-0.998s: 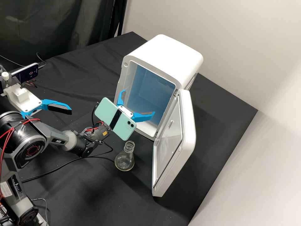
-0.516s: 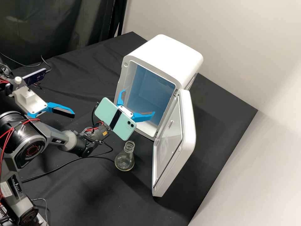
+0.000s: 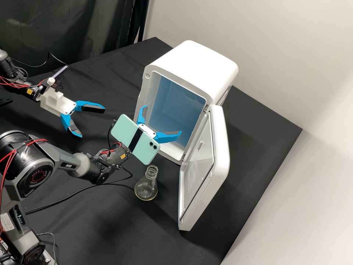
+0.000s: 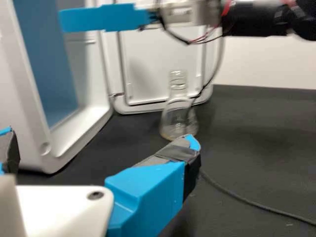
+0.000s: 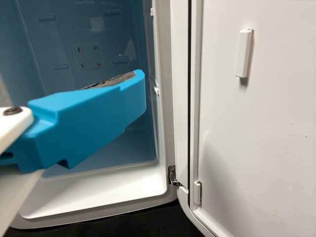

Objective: Place the flask in the incubator

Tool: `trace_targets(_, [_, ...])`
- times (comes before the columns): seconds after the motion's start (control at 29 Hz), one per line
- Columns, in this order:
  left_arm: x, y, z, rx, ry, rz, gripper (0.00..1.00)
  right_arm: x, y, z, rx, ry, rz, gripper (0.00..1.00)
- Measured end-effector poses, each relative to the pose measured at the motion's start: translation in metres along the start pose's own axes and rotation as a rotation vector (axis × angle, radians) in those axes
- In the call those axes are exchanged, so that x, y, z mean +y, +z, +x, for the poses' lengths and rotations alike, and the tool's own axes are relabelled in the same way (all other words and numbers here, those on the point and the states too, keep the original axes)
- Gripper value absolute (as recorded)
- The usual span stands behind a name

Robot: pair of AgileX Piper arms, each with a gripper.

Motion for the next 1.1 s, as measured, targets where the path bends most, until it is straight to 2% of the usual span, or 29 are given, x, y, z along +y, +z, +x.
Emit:
trace_targets(0.14, [-0.0037,-0.007,0.001,0.020,-0.015,-0.002,1.00,0.000,0.000,0.000,0.000,0.000,0.000,1.00])
trace_targets(0.48, [-0.0039,-0.007,0.000,0.004,-0.021,0.013,1.00,0.000,0.000,0.000,0.000,0.000,0.000,1.00])
trace_targets(0.83, [-0.0039,-0.007,0.000,0.004,-0.021,0.012,1.00,0.000,0.000,0.000,0.000,0.000,0.002,1.00])
trace_targets(1.0, [-0.0039,-0.007,0.000,0.004,-0.021,0.012,1.00,-0.001,0.006,-0.007,-0.008,0.001,-0.002,1.00])
trace_targets(1.1, [-0.0039,-0.007,0.000,0.004,-0.021,0.012,1.00,0.002,0.012,-0.018,-0.024,0.018,0.003,1.00])
